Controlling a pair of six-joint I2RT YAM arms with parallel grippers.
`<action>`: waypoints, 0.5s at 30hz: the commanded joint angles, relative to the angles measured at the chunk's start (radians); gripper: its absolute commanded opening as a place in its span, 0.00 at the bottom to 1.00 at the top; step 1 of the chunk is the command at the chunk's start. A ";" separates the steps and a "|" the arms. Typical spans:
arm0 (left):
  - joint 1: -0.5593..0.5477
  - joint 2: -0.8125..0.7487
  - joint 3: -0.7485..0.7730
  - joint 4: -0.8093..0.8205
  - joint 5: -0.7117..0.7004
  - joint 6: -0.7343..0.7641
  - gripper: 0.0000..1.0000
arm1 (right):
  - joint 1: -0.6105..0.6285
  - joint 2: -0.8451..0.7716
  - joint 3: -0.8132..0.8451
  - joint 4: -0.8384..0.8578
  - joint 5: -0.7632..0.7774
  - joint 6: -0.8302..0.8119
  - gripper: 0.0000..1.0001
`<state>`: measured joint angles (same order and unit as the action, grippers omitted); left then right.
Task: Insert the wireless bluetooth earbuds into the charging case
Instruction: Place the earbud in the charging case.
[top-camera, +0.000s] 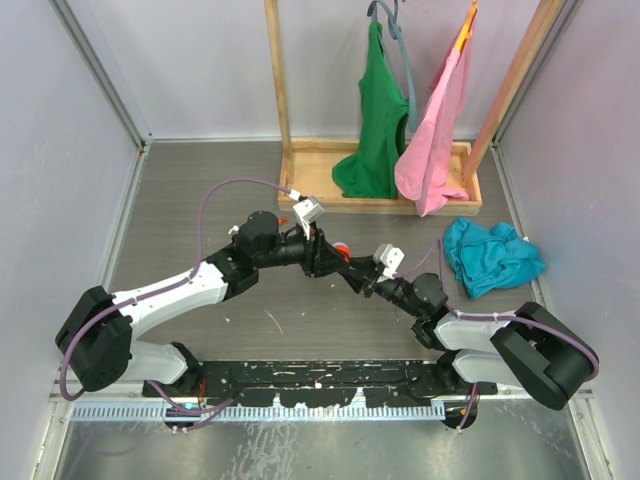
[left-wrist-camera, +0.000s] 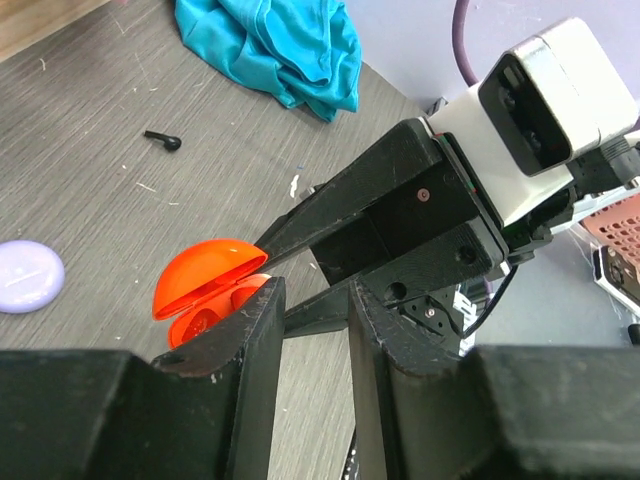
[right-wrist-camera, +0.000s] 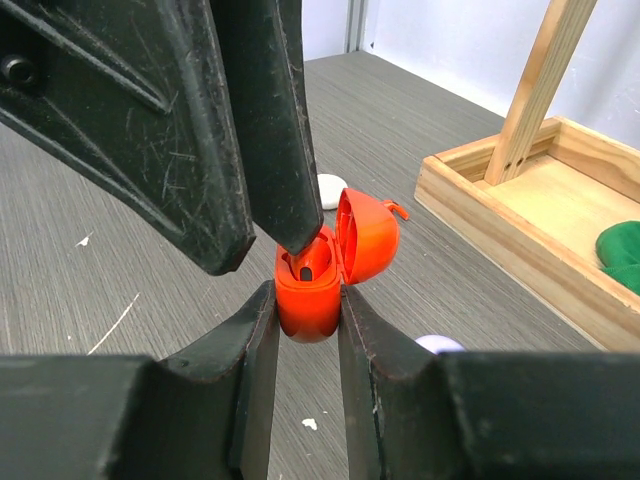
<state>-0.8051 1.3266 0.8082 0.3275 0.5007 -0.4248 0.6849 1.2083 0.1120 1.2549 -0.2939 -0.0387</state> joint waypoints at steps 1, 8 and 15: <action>-0.002 -0.033 0.042 -0.007 0.025 0.043 0.34 | 0.001 -0.016 0.025 0.052 0.007 -0.002 0.01; 0.010 -0.126 0.059 -0.236 -0.236 0.133 0.43 | 0.002 -0.013 0.026 0.039 0.048 -0.012 0.01; 0.096 -0.084 0.106 -0.363 -0.441 0.144 0.45 | 0.002 0.001 0.024 0.033 0.089 -0.031 0.01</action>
<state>-0.7578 1.2209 0.8551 0.0517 0.2245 -0.3119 0.6853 1.2083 0.1120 1.2392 -0.2459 -0.0486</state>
